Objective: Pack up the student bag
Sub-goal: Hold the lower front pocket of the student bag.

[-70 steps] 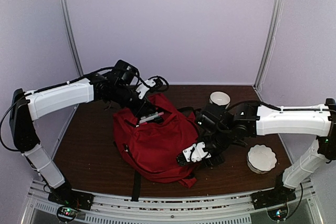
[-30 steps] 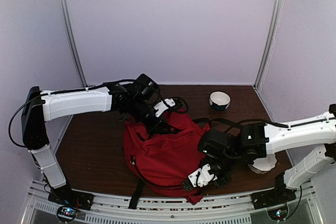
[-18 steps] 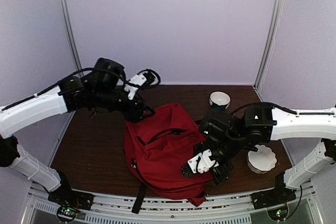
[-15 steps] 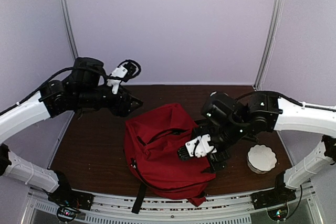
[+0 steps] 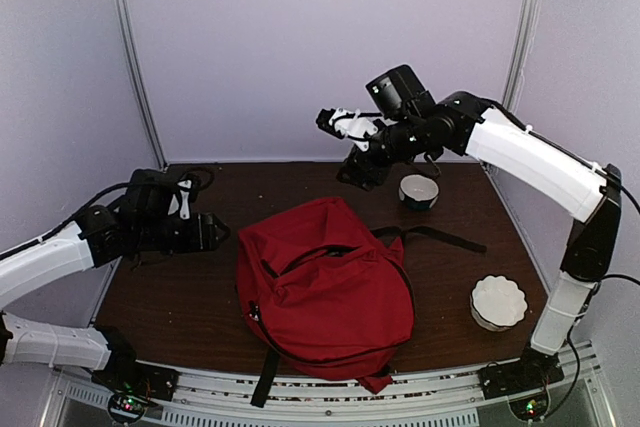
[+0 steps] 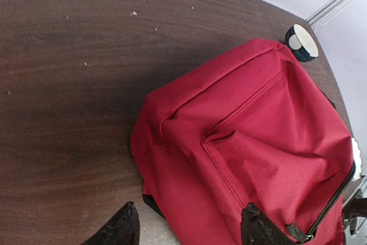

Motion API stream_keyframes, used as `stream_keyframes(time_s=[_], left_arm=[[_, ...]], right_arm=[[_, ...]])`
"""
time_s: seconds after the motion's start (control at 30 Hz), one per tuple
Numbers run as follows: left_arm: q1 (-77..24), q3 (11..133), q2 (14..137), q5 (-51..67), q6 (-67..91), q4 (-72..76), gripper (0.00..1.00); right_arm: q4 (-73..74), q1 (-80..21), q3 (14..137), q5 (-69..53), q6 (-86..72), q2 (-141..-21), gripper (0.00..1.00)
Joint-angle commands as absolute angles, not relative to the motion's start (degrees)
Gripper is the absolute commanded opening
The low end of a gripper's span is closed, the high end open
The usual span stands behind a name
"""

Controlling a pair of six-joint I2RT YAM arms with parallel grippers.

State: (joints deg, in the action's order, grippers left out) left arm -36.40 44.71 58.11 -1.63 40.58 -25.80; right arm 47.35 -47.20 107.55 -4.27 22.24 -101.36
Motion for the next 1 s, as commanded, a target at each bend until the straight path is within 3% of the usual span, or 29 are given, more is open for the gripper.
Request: stream_keyframes(time_s=[0.0, 0.23, 0.97], left_arm=[[-35.9, 38.7, 57.7, 4.6, 51.3, -13.8, 0.61], [-35.9, 31.1, 57.6, 10.4, 57.1, -2.1, 0.61], [-37.0, 30.1, 72.1, 18.7, 59.4, 10.9, 0.39]], right_arm=[[50.5, -51.9, 110.9, -22.6, 14.5, -104.0, 0.62], [52.2, -57.9, 114.4, -25.2, 12.9, -112.0, 0.61], [53.8, -60.6, 122.1, -31.7, 8.4, -127.0, 0.57]])
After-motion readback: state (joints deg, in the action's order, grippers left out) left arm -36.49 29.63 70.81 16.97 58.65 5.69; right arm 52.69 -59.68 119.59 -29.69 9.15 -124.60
